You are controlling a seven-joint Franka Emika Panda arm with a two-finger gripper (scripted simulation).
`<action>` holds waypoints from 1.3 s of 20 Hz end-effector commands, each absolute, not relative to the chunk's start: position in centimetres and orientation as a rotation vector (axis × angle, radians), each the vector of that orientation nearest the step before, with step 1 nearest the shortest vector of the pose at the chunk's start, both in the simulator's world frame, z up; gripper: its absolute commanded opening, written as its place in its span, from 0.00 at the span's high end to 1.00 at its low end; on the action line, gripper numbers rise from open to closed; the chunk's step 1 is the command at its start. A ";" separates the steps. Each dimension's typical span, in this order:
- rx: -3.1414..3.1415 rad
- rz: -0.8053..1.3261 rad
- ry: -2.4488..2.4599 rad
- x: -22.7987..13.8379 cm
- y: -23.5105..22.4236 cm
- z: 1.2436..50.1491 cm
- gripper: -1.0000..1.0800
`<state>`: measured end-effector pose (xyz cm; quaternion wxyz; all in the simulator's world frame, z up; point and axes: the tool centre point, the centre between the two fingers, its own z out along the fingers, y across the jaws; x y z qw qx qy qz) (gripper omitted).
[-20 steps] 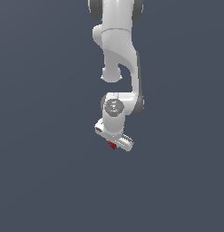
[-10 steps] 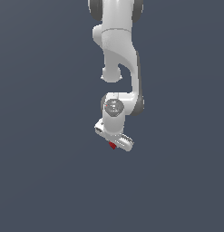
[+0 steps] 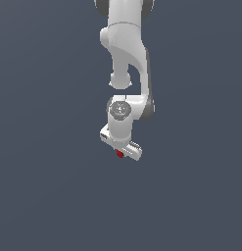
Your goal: Pick up the object and move it to a goal position.
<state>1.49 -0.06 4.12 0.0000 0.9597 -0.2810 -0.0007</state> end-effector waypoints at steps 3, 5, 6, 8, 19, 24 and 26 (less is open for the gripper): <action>3.016 0.000 -0.884 0.6 -1.2 6.4 1.00; 3.016 0.000 -0.884 0.0 -1.8 7.7 1.00; 3.016 0.000 -0.884 -0.3 -2.2 8.4 1.00; 3.016 0.000 -0.884 -0.9 -2.9 9.9 1.00; 3.015 0.000 -0.884 -3.1 -5.7 15.6 1.00; 3.015 0.000 -0.884 -3.3 -6.1 16.3 1.00; 3.015 0.000 -0.884 -3.3 -6.1 16.3 1.00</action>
